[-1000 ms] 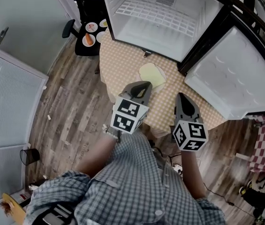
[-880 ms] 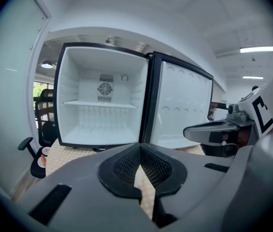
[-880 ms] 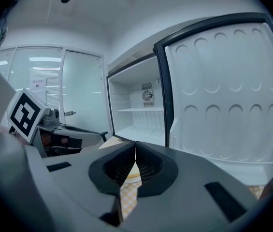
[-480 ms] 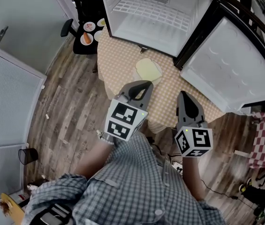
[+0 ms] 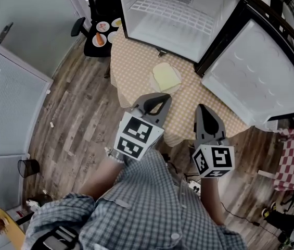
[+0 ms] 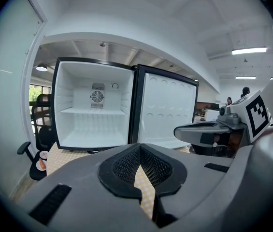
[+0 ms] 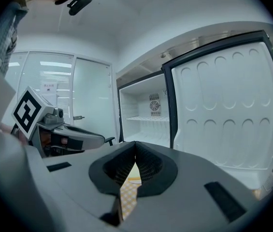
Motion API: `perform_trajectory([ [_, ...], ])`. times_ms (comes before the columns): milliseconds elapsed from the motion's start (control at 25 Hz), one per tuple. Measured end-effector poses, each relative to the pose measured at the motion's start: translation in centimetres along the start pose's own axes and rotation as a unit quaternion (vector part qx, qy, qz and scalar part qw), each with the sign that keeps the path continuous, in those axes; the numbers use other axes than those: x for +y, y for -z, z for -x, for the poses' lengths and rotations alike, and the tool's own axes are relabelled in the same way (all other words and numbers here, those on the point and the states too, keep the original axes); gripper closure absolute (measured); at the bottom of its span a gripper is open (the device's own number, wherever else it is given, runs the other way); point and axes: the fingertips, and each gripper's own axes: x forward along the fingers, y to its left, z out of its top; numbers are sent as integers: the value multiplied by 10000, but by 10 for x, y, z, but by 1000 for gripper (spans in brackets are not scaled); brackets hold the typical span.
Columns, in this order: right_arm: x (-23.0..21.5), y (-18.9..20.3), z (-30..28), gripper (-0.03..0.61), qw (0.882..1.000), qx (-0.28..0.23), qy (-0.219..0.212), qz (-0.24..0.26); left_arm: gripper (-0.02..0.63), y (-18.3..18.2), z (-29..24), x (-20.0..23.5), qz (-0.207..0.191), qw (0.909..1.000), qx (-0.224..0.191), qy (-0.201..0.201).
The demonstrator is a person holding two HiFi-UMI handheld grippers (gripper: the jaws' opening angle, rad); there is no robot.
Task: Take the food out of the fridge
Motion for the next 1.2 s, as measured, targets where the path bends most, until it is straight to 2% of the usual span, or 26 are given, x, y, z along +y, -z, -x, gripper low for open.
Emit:
perform_trajectory([
  [240,1,-4,7,569,9999,-70,52,109,607,1,3,-8,-8,10000,18,78],
  [1200,-14,2,31,569,9997,-90,208,-114,607,1,0,-36,-11,9998,12,208],
])
